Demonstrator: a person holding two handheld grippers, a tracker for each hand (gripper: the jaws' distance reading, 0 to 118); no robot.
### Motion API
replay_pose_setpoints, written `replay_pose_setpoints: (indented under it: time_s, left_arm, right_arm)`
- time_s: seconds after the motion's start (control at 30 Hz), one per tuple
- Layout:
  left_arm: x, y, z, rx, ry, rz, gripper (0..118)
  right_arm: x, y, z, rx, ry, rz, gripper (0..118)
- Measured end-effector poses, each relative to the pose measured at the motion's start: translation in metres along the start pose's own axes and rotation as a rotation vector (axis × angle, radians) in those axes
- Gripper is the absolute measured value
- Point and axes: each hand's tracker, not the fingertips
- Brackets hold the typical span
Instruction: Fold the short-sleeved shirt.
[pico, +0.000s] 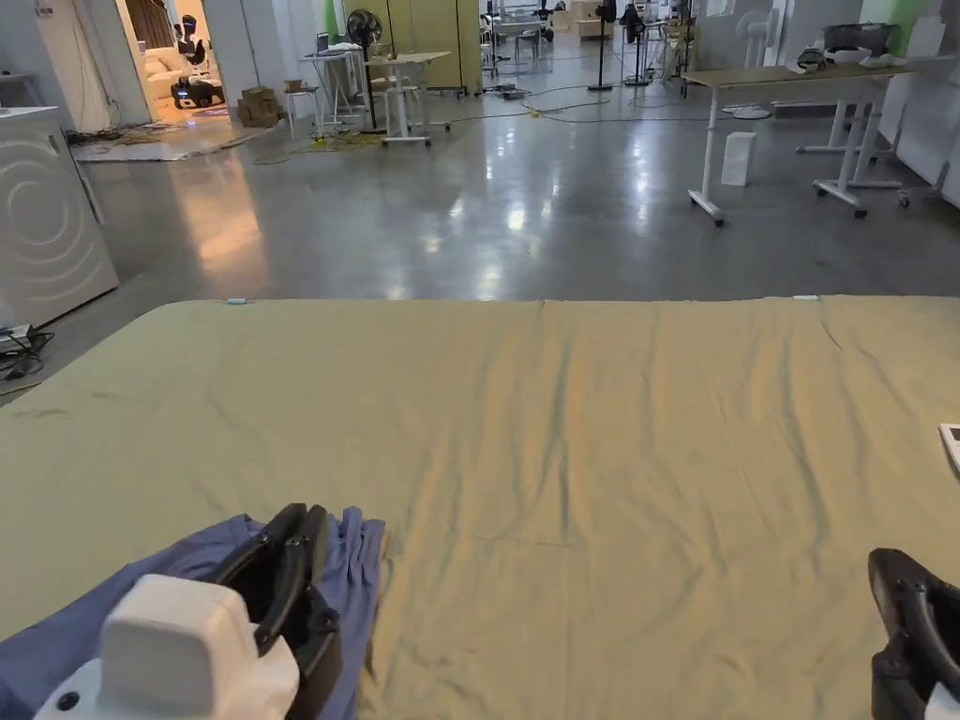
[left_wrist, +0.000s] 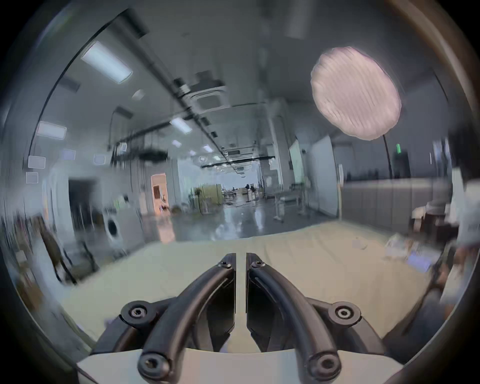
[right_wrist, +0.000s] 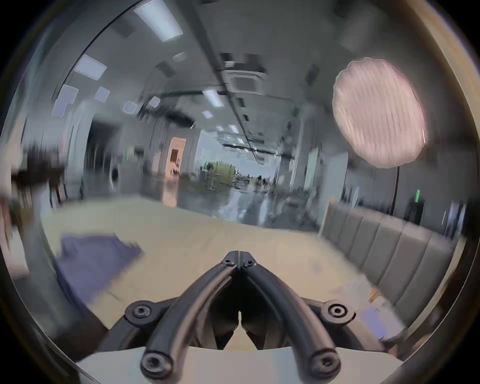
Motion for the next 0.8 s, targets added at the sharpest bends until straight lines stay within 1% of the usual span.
replay_pose_setpoints:
  time_s: [0.03, 0.07, 0.1, 0.13, 0.2, 0.23, 0.27, 0.3, 0.43, 0.53, 0.6, 0.67, 0.7, 0.8]
  left_arm:
    - [-0.003, -0.003, 0.001, -0.007, -0.026, 0.048, 7]
    - [-0.002, -0.005, 0.002, -0.019, -0.037, 0.078, 7]
    - [-0.001, -0.006, 0.002, -0.031, -0.051, 0.109, 7]
    - [-0.003, -0.007, 0.002, -0.049, -0.067, 0.127, 7]
    - [-0.002, -0.009, 0.002, -0.059, -0.063, 0.074, 7]
    - [0.002, -0.010, 0.002, -0.067, -0.051, 0.019, 7]
    - [0.001, -0.010, 0.002, -0.074, -0.047, -0.009, 7]
    - [0.000, -0.011, 0.002, -0.077, -0.051, 0.000, 7]
    - [-0.006, -0.013, 0.002, -0.103, -0.046, 0.039, 7]
    - [-0.016, -0.015, 0.003, -0.108, -0.057, 0.049, 7]
    - [-0.021, -0.015, 0.004, -0.114, -0.038, 0.039, 9]
    - [-0.032, -0.016, 0.003, -0.132, 0.004, 0.019, 21]
    - [-0.038, -0.016, 0.002, -0.148, 0.016, 0.015, 30]
    - [-0.060, -0.018, -0.007, -0.214, 0.032, 0.001, 70]
  right_arm:
    - [0.004, -0.009, -0.001, -0.076, 0.006, -0.144, 0]
    - [0.005, -0.004, 0.002, 0.040, -0.024, -0.082, 0]
    - [0.005, -0.010, 0.002, -0.006, -0.036, -0.140, 0]
    - [-0.002, -0.007, 0.005, 0.032, -0.041, -0.087, 0]
    - [-0.005, -0.007, 0.004, 0.037, -0.041, -0.035, 0]
    - [-0.005, -0.005, 0.004, 0.049, -0.033, -0.001, 0]
    - [-0.012, -0.005, 0.004, 0.037, -0.023, -0.011, 0]
    - [-0.012, -0.005, 0.004, 0.028, -0.014, -0.019, 0]
    - [-0.017, -0.007, 0.005, 0.032, 0.007, 0.000, 0]
    - [-0.018, -0.011, 0.005, 0.010, 0.021, -0.009, 0]
    - [-0.018, -0.015, 0.006, -0.004, 0.028, -0.017, 0]
    - [-0.016, -0.018, 0.008, -0.023, 0.041, -0.025, 0]
    - [-0.016, -0.021, 0.008, -0.033, 0.048, -0.032, 0]
    - [-0.013, -0.031, 0.009, -0.070, 0.053, -0.057, 0]
